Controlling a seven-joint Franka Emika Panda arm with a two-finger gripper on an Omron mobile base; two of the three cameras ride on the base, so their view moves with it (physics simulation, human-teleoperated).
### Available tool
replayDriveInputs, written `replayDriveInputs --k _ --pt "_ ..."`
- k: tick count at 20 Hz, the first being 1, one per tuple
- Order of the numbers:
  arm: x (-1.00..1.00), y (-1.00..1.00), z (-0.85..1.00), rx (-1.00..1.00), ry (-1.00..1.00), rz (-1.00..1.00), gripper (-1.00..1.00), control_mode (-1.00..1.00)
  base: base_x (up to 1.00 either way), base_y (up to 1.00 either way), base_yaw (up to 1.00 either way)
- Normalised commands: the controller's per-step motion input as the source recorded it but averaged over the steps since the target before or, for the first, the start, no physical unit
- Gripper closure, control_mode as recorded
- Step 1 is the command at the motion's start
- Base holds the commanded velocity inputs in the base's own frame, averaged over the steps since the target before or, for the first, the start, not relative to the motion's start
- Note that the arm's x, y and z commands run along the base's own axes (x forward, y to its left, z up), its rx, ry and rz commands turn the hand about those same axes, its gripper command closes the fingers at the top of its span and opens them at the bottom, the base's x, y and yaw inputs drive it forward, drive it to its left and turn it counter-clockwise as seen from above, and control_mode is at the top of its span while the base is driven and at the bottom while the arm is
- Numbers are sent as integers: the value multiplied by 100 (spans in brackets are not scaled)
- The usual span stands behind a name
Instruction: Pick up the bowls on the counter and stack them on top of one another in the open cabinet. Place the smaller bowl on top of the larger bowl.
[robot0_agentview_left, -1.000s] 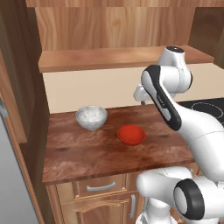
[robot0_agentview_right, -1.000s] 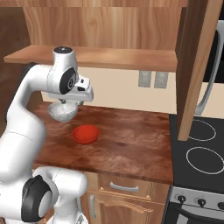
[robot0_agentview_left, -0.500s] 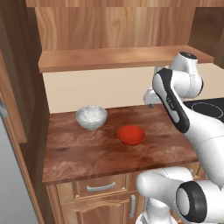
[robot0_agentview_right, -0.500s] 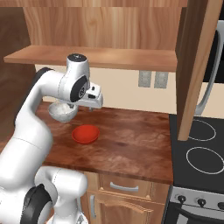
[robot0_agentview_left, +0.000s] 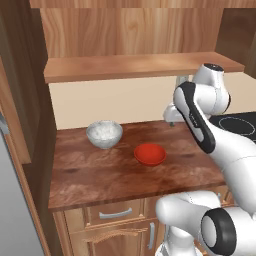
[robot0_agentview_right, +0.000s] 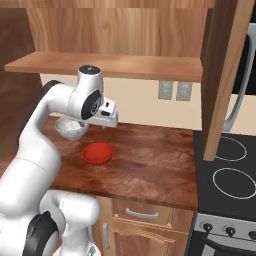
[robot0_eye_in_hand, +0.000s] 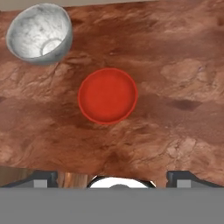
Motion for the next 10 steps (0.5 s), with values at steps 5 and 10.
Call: replayDriveInputs --k 5,10 --pt "7 1 -50 0 5 0 -100 -100 0 0 0" --pt "12 4 -54 0 6 0 -100 -100 0 0 0"
